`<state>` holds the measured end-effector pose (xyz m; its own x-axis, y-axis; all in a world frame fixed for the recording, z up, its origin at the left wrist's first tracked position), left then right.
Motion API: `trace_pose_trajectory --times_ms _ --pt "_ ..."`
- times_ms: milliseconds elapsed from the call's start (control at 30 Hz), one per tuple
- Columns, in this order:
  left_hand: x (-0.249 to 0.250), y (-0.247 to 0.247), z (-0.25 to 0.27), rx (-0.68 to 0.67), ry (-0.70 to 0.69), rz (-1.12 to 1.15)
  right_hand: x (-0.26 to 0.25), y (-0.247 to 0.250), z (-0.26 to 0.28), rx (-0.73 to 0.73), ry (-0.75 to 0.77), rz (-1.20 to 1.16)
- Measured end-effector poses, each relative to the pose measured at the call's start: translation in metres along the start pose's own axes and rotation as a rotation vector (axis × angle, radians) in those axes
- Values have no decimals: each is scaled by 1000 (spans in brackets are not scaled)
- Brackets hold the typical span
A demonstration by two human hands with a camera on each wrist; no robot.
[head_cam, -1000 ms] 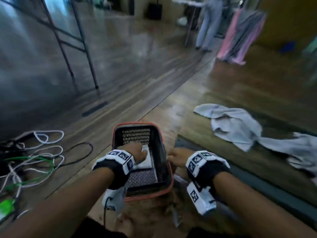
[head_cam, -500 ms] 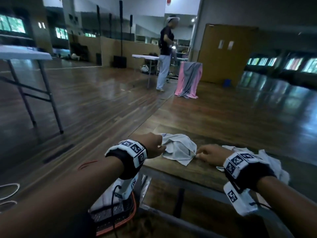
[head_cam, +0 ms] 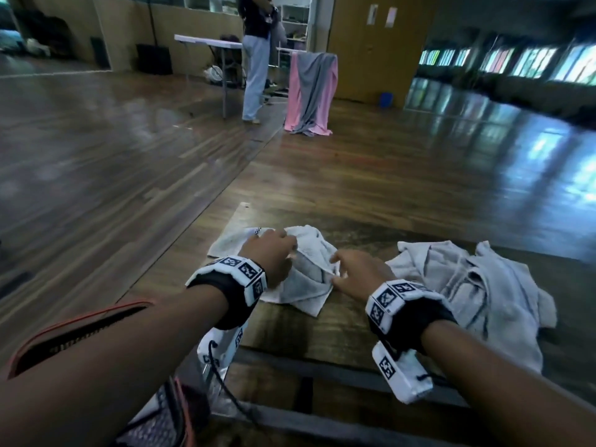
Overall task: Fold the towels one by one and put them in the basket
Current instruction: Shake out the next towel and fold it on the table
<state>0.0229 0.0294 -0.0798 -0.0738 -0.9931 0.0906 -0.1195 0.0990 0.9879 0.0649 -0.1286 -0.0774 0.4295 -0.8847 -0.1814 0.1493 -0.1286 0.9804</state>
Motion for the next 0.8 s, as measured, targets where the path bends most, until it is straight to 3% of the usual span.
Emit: trace_pose_trajectory --times_ms 200,333,500,667,800 --pt "-15 -31 -42 -63 38 -61 -9 -29 -41 -18 9 -7" --pt "-19 -35 -47 40 -6 -63 -1 -26 -43 52 -7 -104" --pt "-22 -21 -33 105 -66 -157 13 11 -27 148 30 -214" --pt "3 25 -17 224 -121 -61 15 72 7 255 80 -302" --pt "24 106 -12 445 -136 114 16 137 37 402 90 -399"
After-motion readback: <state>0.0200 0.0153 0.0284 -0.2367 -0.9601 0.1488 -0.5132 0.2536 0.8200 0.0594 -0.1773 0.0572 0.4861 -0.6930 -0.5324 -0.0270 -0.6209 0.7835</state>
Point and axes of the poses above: each hand's wrist, its own z-axis away from the middle knuckle, its own y-axis out of the back of the hand, x = y × z, the point moved 5 cm from there along -z, towards the middle knuckle, and after that the axes turned 6 degrees about -y, right-handed, at the moved point
